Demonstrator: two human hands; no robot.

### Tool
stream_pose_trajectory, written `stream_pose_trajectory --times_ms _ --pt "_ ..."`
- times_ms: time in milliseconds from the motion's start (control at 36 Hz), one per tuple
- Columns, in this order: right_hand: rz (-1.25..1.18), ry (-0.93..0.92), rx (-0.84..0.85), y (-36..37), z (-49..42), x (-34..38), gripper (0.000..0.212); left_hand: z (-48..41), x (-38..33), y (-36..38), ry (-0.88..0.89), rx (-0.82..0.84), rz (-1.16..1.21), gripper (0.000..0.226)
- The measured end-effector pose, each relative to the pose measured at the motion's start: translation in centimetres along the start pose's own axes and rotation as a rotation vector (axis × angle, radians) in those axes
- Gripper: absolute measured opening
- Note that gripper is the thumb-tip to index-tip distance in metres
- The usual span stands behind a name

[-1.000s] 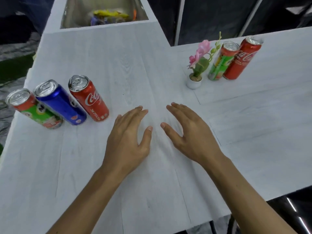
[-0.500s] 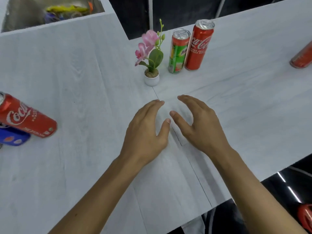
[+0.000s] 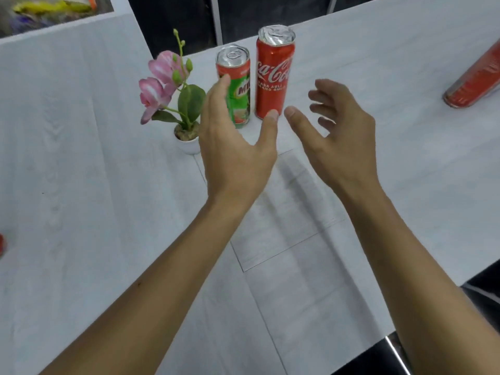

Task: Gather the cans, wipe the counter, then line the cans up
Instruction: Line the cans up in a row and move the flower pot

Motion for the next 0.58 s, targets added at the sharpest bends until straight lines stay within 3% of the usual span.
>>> stream_pose_trajectory --times_ms 333,583 --pt "0.017 0.042 0.079 3.7 -5.2 -3.3 0.087 -3.8 2.6 3.9 -0.125 -0.036 -0.016 0.091" --pt "0.005 -0.012 0.168 5.7 -7.9 -4.3 0.084 -6.0 3.3 5.2 -0.204 -0.080 0.026 0.078"
Point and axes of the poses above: each hand's wrist, its own z-axis away from the middle knuckle, its own y-axis out of the palm, x = y × z, the point moved 4 cm from there along -z, towards the middle knuckle, and after that the axes turned 11 degrees about -y, right-handed, at the moved point
